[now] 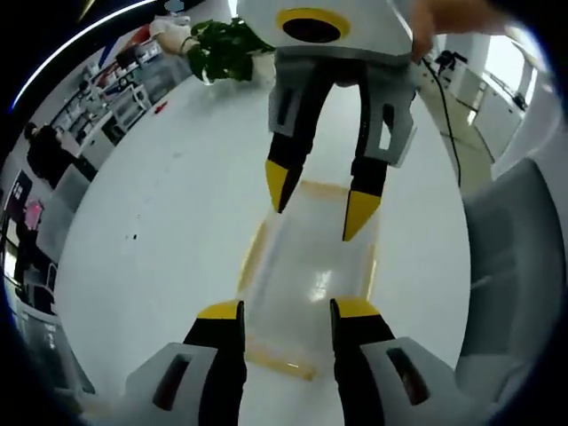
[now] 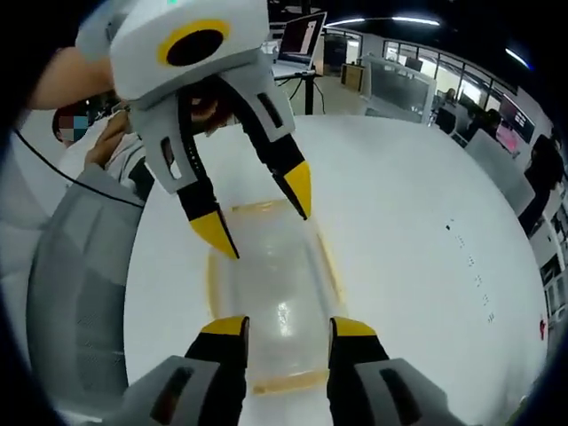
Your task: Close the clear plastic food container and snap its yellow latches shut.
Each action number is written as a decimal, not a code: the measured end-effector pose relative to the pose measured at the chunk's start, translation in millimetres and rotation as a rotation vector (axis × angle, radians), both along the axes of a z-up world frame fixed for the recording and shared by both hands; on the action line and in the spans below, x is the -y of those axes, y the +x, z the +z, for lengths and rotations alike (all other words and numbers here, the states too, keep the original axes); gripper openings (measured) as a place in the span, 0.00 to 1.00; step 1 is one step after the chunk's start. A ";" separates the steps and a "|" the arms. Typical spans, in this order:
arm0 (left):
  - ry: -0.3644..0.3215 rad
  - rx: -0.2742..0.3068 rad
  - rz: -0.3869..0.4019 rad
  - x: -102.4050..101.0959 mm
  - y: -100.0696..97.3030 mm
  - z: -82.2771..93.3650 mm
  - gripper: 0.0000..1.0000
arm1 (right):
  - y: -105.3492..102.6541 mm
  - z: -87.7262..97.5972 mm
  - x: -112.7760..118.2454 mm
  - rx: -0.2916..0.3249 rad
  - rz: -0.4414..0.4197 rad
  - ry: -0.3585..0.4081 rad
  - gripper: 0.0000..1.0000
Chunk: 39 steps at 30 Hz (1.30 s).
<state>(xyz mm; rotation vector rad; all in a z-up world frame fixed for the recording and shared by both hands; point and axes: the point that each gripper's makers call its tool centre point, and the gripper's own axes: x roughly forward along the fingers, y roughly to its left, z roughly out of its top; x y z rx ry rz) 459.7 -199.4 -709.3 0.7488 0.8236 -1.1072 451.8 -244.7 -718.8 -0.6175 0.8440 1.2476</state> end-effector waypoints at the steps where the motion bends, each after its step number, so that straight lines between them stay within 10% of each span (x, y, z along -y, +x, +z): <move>1: -0.001 0.002 -0.010 1.9 -0.6 -0.6 0.37 | -0.4 -0.3 -1.4 0.001 0.006 0.002 0.33; 39: -0.024 -0.017 -0.047 18.7 -19.4 -9.1 0.42 | 21.4 -1.5 -18.5 0.011 0.049 0.044 0.34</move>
